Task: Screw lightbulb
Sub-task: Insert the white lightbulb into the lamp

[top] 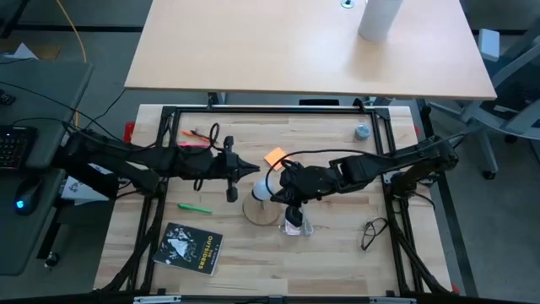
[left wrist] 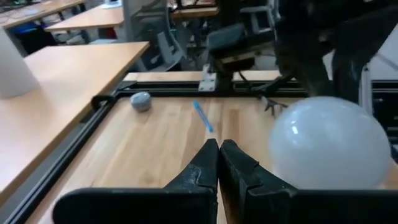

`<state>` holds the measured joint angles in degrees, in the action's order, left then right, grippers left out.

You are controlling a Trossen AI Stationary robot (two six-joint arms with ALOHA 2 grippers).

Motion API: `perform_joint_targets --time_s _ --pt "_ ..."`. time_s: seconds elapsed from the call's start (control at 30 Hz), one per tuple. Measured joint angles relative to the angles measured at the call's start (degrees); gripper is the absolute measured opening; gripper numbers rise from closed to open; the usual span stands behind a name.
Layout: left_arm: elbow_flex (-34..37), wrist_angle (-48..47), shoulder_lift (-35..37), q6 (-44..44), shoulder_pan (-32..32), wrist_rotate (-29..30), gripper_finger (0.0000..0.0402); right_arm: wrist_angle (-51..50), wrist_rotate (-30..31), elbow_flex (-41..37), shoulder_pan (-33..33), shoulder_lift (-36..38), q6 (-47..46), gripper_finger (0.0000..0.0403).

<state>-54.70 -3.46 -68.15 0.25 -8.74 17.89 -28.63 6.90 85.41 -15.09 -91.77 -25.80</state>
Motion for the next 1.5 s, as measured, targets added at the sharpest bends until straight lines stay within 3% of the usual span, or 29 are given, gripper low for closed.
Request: perform_joint_targets --time_s 0.33,0.63,1.5 --pt "0.0 -0.4 -0.48 -0.17 -0.35 -3.65 0.0 0.64 -0.52 0.0 0.04 0.0 0.27 0.0" --pt "0.0 -1.93 -0.05 0.5 -3.05 -1.36 0.0 0.94 -1.34 0.0 0.04 0.02 0.18 0.0" --pt "0.0 -4.37 0.01 0.46 -2.99 -0.26 0.0 4.95 0.11 0.0 1.99 0.06 0.15 0.0"
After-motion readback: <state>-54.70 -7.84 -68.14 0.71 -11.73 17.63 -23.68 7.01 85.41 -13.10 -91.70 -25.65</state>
